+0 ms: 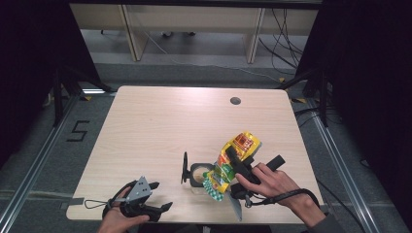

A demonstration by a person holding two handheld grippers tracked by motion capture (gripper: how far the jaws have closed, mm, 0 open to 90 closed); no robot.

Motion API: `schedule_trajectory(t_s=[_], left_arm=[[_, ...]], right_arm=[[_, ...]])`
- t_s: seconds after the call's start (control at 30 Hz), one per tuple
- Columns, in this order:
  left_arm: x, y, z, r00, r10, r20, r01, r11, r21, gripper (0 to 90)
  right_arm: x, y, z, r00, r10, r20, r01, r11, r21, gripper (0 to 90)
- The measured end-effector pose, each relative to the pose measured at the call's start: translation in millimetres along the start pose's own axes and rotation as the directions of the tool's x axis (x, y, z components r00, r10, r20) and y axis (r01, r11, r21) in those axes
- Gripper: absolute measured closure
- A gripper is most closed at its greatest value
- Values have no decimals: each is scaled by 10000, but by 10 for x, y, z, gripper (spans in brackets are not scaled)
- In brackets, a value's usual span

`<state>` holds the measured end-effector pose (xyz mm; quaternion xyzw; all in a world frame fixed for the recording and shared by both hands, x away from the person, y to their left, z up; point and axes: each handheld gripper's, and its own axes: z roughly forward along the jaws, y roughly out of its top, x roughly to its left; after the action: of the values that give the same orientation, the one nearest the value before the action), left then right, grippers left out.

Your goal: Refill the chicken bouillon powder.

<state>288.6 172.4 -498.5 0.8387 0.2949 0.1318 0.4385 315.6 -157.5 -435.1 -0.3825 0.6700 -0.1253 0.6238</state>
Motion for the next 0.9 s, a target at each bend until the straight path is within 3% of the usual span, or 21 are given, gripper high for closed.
schedule_trajectory(t_s=[0.1,0.17,0.2,0.27,0.3,0.33,0.37,0.67,0.7,0.73,0.8,0.9], left_arm=[[-1,-1,4,10000,-23,7,23,10000,-45,184],[-3,-2,4,10000,-33,11,33,10000,-44,184],[-2,-2,4,10000,-24,15,24,10000,-44,184],[1,-2,4,10000,-6,14,6,10000,-31,184],[-3,-2,7,10000,-65,22,65,9999,-84,184],[-8,-3,11,9999,-132,44,133,9998,-140,184],[-8,-3,10,9999,-145,50,146,9998,-138,184],[1,-2,2,10000,-6,13,6,10000,-39,184],[0,-2,2,10000,-16,9,16,10000,-44,184],[1,0,-1,10000,-2,7,2,10000,-2,184],[1,-2,5,10000,-16,2,16,10000,-80,184],[-10,-1,3,9999,-145,25,146,9998,-137,184]], right_arm=[[-32,5,23,9988,-481,6,481,9982,-358,357],[17,2,-4,9997,240,7,-240,9997,19,357],[-31,5,25,9990,-449,19,449,9983,-371,357],[5,0,0,9999,110,-32,-110,9999,0,358],[-43,1,26,9981,-618,-14,617,9974,-376,358],[-41,3,21,9948,-827,597,852,9955,-406,358],[37,-16,6,9976,253,650,-238,9994,-242,359],[35,-22,-2,9978,259,618,-251,9996,-147,359],[16,-20,-4,9982,36,606,-26,9999,-156,359],[-13,-15,-14,9999,-104,103,104,9999,-44,359],[-71,-8,5,9959,-898,81,900,9953,-370,359],[-88,-10,5,9951,-987,109,991,9944,-369,360]])
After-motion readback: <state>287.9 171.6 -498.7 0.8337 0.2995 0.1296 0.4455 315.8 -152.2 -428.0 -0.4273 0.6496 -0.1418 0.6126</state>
